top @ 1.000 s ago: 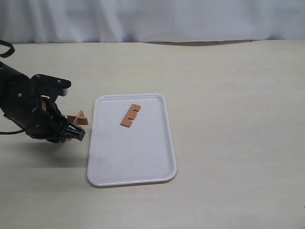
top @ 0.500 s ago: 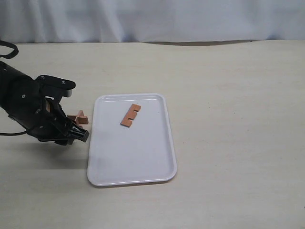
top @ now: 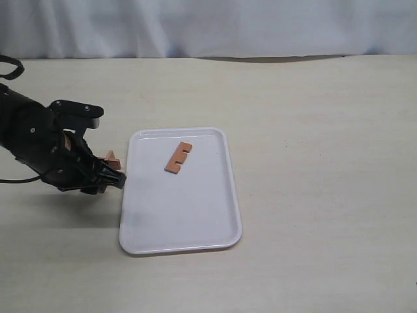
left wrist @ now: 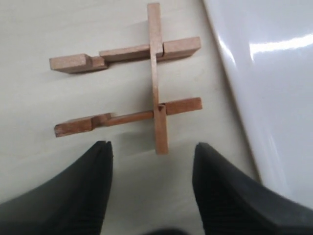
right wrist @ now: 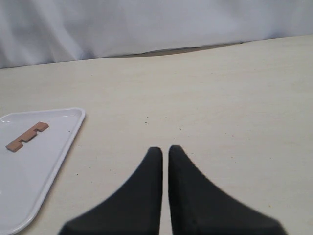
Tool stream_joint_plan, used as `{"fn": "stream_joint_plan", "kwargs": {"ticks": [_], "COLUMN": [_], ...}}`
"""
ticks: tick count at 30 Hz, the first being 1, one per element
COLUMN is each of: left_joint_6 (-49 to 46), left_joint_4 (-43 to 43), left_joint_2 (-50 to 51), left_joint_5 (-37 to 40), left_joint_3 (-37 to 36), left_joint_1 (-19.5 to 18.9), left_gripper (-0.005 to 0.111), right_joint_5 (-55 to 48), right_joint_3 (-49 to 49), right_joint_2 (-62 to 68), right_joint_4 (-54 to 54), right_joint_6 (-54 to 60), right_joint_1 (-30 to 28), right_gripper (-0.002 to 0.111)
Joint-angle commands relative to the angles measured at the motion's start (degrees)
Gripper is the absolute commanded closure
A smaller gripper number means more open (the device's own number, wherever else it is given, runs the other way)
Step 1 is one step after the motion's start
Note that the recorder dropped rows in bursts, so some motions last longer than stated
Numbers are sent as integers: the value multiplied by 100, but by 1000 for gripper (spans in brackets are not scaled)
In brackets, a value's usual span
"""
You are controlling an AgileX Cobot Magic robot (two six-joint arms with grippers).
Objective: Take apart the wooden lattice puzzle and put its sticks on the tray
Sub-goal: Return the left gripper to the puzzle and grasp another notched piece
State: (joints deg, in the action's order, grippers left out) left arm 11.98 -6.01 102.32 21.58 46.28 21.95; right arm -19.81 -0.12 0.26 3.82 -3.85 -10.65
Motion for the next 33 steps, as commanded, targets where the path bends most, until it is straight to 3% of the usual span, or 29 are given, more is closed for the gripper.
{"fn": "stream_joint_plan", "kwargs": {"ticks": [1,19,23,26,33], "left_joint_6": [32,16,16,-53,-186], "left_joint_4": [105,69,69,44,-19], "left_joint_2": [8,383,383,383,239], "left_joint_5": [-107,-472,-609,-605,-358], "left_joint_3": [-18,-18,-18,-18,-8], "left_joint_1": [13,13,13,13,13], "left_gripper": [58,59,78,106,107], "right_joint_5": [4,4,4,4,4], "right_joint_3": [12,12,12,12,12], "right_joint_2": [-26,-26,-26,-26,-26], "right_joint_4": [-20,-20,-20,-20,-20], "right_joint_6": [7,7,7,7,7], "right_joint_1": [18,18,18,18,18], "right_gripper": [104,104,104,104,104]}}
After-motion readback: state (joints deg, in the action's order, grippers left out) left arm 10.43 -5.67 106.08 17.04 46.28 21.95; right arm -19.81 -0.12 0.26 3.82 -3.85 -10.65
